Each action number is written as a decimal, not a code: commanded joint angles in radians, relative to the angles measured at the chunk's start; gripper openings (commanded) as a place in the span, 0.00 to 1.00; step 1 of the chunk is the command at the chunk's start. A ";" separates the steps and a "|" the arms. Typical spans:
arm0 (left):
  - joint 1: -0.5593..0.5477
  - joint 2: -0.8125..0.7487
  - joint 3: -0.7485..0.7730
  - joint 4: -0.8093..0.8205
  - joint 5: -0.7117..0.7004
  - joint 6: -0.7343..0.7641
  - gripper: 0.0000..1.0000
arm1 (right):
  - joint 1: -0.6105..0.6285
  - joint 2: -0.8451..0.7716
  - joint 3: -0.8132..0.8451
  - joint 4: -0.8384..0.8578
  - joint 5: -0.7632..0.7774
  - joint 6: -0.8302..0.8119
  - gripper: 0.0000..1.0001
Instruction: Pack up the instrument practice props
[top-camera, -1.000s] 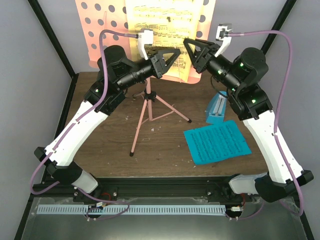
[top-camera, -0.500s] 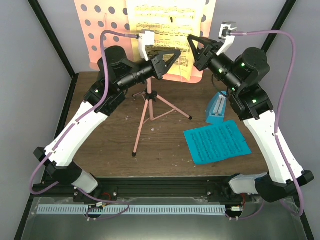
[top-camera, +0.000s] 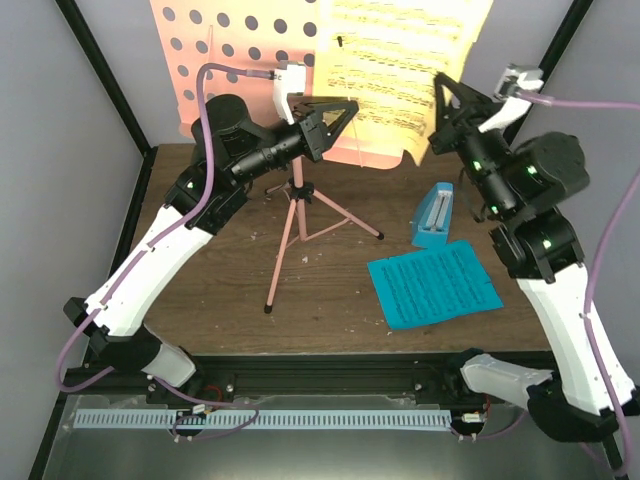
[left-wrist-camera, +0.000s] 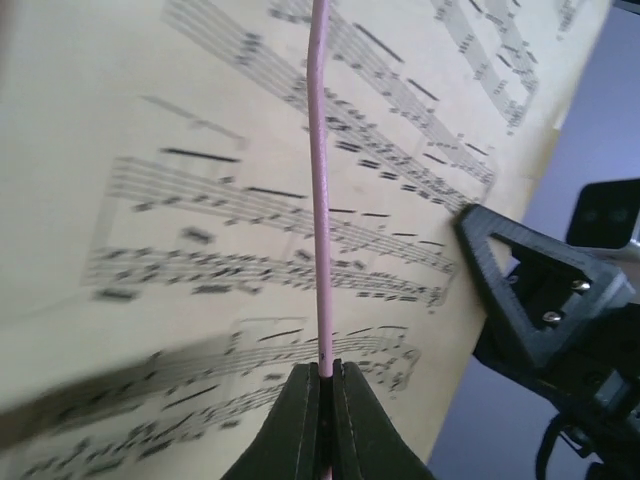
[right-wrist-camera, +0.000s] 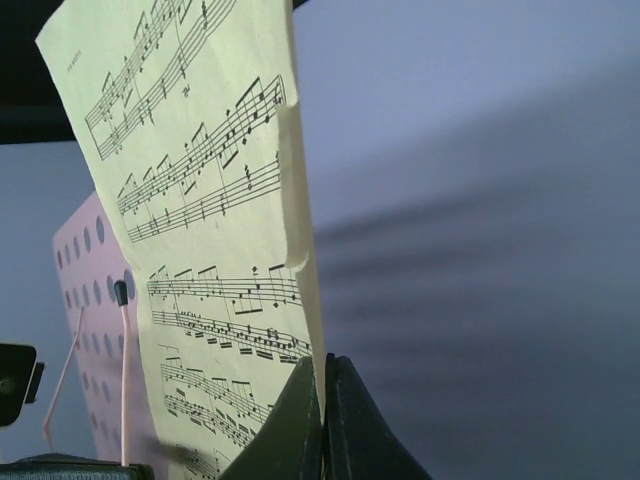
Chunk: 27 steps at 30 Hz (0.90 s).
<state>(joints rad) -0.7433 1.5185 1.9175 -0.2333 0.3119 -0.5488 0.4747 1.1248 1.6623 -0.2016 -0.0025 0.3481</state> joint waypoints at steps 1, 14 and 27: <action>0.001 -0.026 -0.005 -0.016 -0.028 0.019 0.00 | 0.000 -0.101 -0.024 -0.002 0.174 -0.083 0.01; 0.003 -0.094 -0.056 -0.029 -0.066 0.094 0.55 | 0.000 -0.394 -0.191 -0.168 0.226 -0.038 0.01; 0.011 -0.452 -0.493 -0.011 -0.065 0.221 0.83 | -0.001 -0.664 -0.624 -0.330 0.257 0.245 0.01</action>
<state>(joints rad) -0.7391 1.1713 1.5826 -0.2615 0.2436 -0.3866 0.4747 0.5148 1.1408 -0.4488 0.2371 0.4511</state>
